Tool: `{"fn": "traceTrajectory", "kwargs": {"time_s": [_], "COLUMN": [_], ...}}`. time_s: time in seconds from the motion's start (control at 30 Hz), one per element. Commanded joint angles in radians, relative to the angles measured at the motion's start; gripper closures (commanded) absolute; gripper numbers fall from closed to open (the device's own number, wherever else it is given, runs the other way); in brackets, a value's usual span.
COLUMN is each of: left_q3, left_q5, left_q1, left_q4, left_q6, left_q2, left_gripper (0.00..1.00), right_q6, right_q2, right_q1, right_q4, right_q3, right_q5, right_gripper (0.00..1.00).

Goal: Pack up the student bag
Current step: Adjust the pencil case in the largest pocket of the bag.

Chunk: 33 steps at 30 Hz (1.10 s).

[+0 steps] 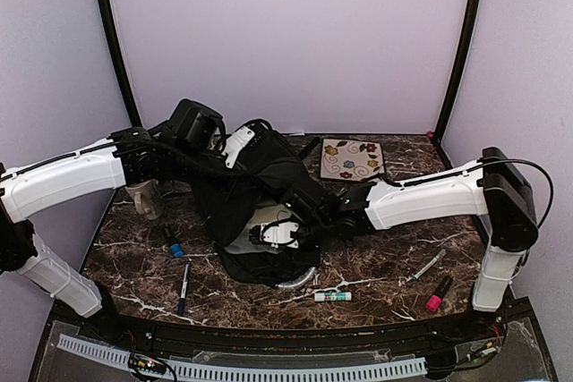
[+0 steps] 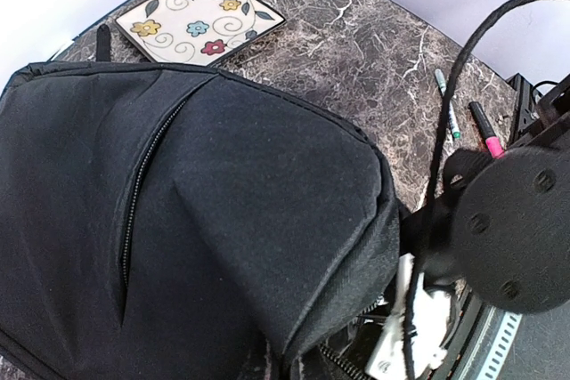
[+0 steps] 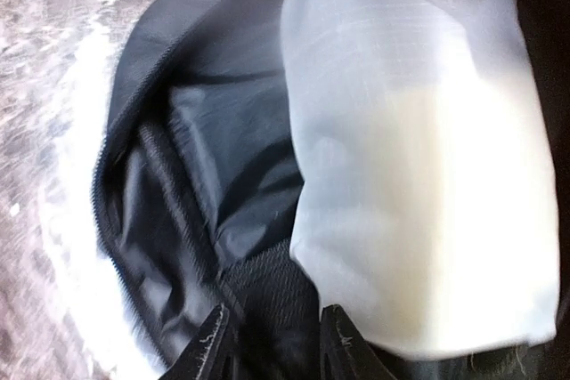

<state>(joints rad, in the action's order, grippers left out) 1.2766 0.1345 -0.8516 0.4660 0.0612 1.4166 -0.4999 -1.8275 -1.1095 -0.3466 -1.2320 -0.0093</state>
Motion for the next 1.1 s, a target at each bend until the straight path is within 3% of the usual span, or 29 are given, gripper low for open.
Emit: {"fn": "traceTrajectory", "kwargs": {"time_s": [0.0,0.07,0.17,0.43,0.63,1.07], "left_q3": [-0.004,-0.002,0.000,-0.020,-0.032,-0.039], "left_q5": [0.013,0.016,0.015,0.037,0.047,-0.008], "left_q1": [-0.003,-0.003,-0.003,-0.003,-0.003,-0.002], "left_q4": [-0.055,-0.053,-0.050,-0.069,-0.085,-0.095], "left_q6": [0.002,0.000,0.002,0.002,0.013,0.000], "left_q2": [-0.041,-0.041,-0.047,-0.051,-0.034,-0.019], "left_gripper": [1.00,1.00,1.00,1.00,1.00,1.00], "right_q6": [-0.024,-0.018,-0.029,-0.127,-0.054,-0.070], "right_q2": [-0.102,-0.160,-0.197,-0.240,-0.344,-0.032], "right_q1": [-0.015,-0.010,0.016,0.074,0.066,0.027], "right_q4": [0.095,0.166,0.300,0.545,0.473,0.451], "right_q3": [-0.071,-0.092,-0.114,-0.196,-0.307,0.113], "right_q5": [0.081,0.223,0.396,0.480,0.480,0.352], "right_gripper": [0.69,0.78,0.81,0.82,0.81,0.69]}}
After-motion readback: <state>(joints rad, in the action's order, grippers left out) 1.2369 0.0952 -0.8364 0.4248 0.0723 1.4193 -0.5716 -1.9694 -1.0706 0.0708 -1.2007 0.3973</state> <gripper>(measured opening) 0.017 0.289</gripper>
